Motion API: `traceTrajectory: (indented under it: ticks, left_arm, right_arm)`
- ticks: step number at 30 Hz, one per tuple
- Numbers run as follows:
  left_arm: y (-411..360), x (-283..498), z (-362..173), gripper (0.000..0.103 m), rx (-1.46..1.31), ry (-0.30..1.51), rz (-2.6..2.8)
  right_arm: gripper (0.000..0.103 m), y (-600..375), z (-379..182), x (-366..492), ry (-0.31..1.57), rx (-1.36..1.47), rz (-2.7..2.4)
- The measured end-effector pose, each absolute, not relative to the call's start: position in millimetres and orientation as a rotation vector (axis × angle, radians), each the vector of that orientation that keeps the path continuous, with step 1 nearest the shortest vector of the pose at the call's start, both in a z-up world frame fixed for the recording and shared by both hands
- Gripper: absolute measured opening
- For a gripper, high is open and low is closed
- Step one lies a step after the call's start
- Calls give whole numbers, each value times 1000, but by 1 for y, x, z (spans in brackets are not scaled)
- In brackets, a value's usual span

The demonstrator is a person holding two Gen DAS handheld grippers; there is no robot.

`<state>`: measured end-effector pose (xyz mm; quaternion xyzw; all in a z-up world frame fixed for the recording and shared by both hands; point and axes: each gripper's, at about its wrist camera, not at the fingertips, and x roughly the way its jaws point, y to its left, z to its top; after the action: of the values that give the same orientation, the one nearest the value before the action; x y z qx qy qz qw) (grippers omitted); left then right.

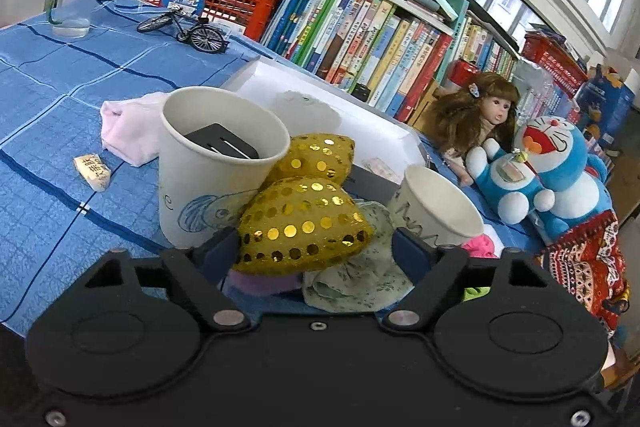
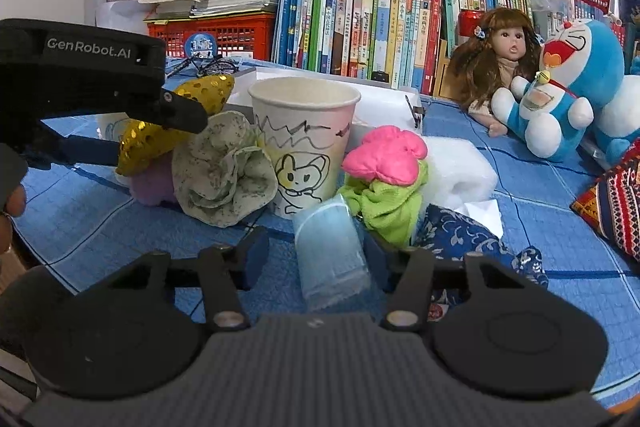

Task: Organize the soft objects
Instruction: 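Grasp the gold sequined bow with the left tool while the right tool grasps the blue mask packet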

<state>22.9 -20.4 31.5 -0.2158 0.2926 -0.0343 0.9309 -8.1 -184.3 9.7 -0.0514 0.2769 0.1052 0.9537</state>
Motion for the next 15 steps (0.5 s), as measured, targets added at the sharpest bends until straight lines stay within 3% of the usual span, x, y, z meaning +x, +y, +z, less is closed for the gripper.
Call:
traceTrajectory:
  ticks: [2,4,5,9,15]
  left_arm:
    - [-19,23,31,63,-452,598,-55]
    - [-16,23,30,60,-473,603,-48]
    - [-14,22,30,55,-480,604,-49]
    - [-15,18,32,47,-450,593,-61]
    - [-20,4,37,44,-370,611,-127]
  right_arm:
    - [54,-184,8,-7,567,-103,208]
    - [39,-185,7,-6,583,-93,215]
    - [25,-186,7,-5,598,-75,224]
    - [24,-184,7,-7,597,-71,238]
    - [23,-185,13,-12,583,-59,265]
